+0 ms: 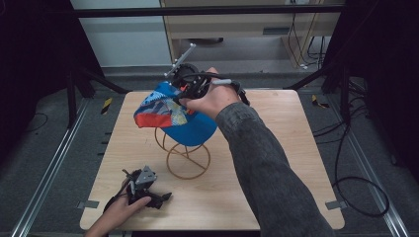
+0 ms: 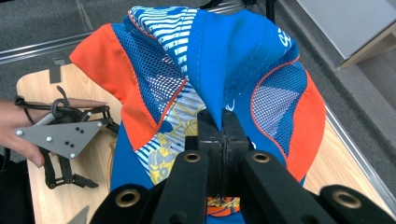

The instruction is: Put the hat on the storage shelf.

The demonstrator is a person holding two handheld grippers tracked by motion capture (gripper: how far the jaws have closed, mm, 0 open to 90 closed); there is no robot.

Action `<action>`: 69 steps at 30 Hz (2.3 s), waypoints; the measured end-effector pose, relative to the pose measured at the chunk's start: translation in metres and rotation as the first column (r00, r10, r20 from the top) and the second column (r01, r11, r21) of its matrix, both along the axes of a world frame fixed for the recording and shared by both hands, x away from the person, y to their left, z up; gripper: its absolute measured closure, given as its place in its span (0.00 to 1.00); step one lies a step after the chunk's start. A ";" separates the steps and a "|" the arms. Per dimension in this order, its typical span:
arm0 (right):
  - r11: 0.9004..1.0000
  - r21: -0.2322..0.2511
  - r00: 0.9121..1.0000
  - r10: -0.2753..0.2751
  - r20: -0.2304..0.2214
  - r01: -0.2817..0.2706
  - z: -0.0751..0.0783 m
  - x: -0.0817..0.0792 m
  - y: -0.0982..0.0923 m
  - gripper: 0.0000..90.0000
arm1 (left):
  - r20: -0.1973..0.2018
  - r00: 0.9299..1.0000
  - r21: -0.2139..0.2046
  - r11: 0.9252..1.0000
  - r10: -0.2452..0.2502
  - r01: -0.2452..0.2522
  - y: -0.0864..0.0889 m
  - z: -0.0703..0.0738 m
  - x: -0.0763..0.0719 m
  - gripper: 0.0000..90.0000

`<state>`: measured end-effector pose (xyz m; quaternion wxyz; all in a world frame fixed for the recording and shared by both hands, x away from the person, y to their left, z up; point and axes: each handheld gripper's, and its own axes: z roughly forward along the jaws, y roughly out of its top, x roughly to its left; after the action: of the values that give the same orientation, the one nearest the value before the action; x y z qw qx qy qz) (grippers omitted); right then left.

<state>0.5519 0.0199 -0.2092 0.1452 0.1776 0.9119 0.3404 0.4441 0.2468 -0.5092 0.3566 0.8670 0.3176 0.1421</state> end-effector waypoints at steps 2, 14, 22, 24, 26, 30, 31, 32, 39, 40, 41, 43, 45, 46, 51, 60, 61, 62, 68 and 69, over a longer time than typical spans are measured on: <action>1.000 0.000 1.000 -0.001 -0.007 0.001 -0.002 0.000 0.002 1.00 | -0.001 1.000 0.001 1.000 0.000 0.000 0.000 0.000 0.000 0.00; 1.000 -0.009 1.000 0.010 -0.021 -0.011 -0.007 0.002 0.011 1.00 | 0.001 1.000 0.000 1.000 0.000 0.000 0.000 0.000 0.000 0.00; 0.999 -0.040 0.999 0.018 -0.030 -0.019 -0.014 0.001 0.021 1.00 | 0.001 1.000 0.000 1.000 0.000 0.000 0.000 0.000 0.000 0.00; 0.999 -0.051 0.999 0.009 -0.034 -0.011 -0.016 0.003 0.023 1.00 | 0.001 1.000 -0.003 1.000 -0.001 0.001 0.000 0.000 0.000 0.00; 0.999 -0.049 0.999 0.010 -0.035 -0.012 -0.017 0.004 0.023 1.00 | 0.001 1.000 -0.003 1.000 -0.001 0.001 0.000 0.000 0.000 0.00; 0.998 -0.056 0.999 0.012 -0.039 -0.014 -0.020 0.004 0.024 0.99 | 0.001 1.000 -0.003 1.000 0.000 0.000 0.000 0.000 0.000 0.00; 0.999 -0.053 0.999 0.010 -0.037 -0.012 -0.020 0.005 0.023 0.99 | 0.002 1.000 -0.003 1.000 0.000 0.000 0.000 0.000 0.000 0.00; 0.999 -0.051 0.999 0.005 -0.038 -0.007 -0.020 0.005 0.023 0.99 | 0.000 1.000 -0.003 1.000 0.000 0.000 0.000 0.000 0.000 0.00; 0.999 -0.045 0.999 0.002 -0.049 -0.004 -0.022 0.006 0.021 0.99 | 0.001 1.000 -0.003 1.000 -0.001 0.001 0.000 0.000 0.000 0.00; 0.999 -0.044 0.999 0.003 -0.050 -0.005 -0.022 0.006 0.021 0.99 | 0.001 1.000 -0.002 1.000 -0.001 0.001 0.000 0.000 0.000 0.00; 0.999 -0.045 0.999 0.002 -0.051 -0.004 -0.022 0.005 0.020 0.98 | 0.001 1.000 -0.003 1.000 0.000 0.000 0.000 0.000 0.000 0.00; 0.999 -0.044 0.999 0.004 -0.050 -0.006 -0.022 0.006 0.020 0.98 | 0.001 1.000 -0.003 1.000 0.000 0.000 0.000 0.000 0.000 0.00; 0.999 -0.041 0.999 0.002 -0.053 -0.004 -0.023 0.006 0.019 0.98 | 0.001 1.000 -0.003 1.000 0.000 0.000 0.000 0.000 0.000 0.00; 0.999 -0.043 0.998 0.002 -0.057 -0.005 -0.023 0.006 0.019 0.98 | 0.001 1.000 -0.003 1.000 0.000 0.000 0.000 0.000 0.000 0.00; 0.999 -0.047 0.998 0.007 -0.058 -0.009 -0.023 0.005 0.018 0.96 | 0.001 1.000 -0.003 1.000 -0.001 0.001 0.000 0.000 0.000 0.00; 0.999 -0.040 0.998 -0.005 -0.056 0.002 -0.024 0.005 0.016 0.84 | 0.003 1.000 -0.003 1.000 0.000 0.000 0.000 0.000 0.000 0.00; 0.999 -0.039 0.998 -0.014 -0.054 0.012 -0.025 0.005 0.016 0.77 | 0.004 1.000 -0.003 1.000 0.000 0.000 0.000 0.000 0.000 0.00; 0.999 -0.039 0.998 -0.014 -0.054 0.012 -0.025 0.005 0.016 0.77 | 0.003 1.000 -0.003 1.000 0.000 0.000 0.000 0.000 0.000 0.00; 0.999 -0.014 0.998 -0.037 -0.044 0.037 -0.023 0.003 0.012 0.62 | 0.001 1.000 -0.003 1.000 -0.001 0.001 0.000 0.000 0.000 0.00; 0.999 -0.013 0.998 -0.039 -0.042 0.038 -0.023 0.003 0.012 0.60 | 0.001 1.000 -0.003 1.000 -0.001 0.001 0.000 0.000 0.000 0.00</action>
<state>0.5548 0.0316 -0.2319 0.1336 0.2014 0.9131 0.3283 0.4442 0.2468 -0.5095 0.3582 0.8665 0.3172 0.1420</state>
